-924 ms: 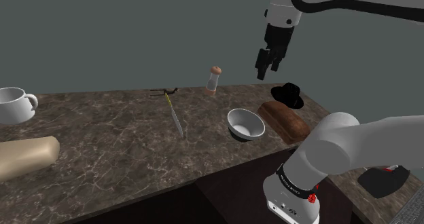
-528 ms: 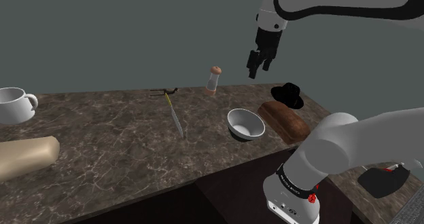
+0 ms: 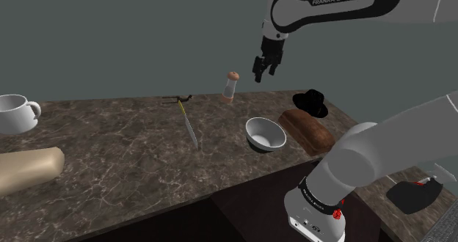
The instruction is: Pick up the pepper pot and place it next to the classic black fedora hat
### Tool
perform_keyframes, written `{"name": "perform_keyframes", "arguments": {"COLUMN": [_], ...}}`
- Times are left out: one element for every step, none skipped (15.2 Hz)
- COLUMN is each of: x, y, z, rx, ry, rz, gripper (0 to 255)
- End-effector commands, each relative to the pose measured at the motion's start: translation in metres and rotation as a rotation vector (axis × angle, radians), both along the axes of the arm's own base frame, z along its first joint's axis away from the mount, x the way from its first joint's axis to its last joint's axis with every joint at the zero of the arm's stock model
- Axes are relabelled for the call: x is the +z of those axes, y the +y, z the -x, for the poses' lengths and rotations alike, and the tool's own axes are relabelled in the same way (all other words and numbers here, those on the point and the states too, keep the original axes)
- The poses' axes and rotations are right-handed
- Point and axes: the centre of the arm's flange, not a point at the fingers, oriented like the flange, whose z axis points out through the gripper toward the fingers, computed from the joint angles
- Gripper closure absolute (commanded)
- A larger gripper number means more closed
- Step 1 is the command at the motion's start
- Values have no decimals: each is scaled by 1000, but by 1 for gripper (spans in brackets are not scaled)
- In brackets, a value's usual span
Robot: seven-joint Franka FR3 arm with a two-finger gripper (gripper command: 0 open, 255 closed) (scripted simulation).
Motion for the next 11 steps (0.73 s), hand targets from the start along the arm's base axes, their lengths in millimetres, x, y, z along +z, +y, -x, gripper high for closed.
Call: {"name": "perform_keyframes", "arguments": {"x": [-14, -19, -24, -30, -35, -40, -46, -51, -56, -61, -66], "y": [-12, -18, -23, -29, -35, -41, -47, -53, -59, -65, -71], "z": [-20, -30, -39, -49, -59, -69, -78, -88, -98, -108, -118], "rx": [1, 1, 2, 2, 2, 3, 3, 3, 3, 4, 4], "ry": [-11, -15, -20, -25, -29, -34, -39, -43, -48, -53, -58], "rz": [1, 2, 2, 3, 3, 3, 4, 4, 5, 5, 6], "gripper": [0, 0, 0, 0, 0, 0, 0, 0, 0, 0, 0]}}
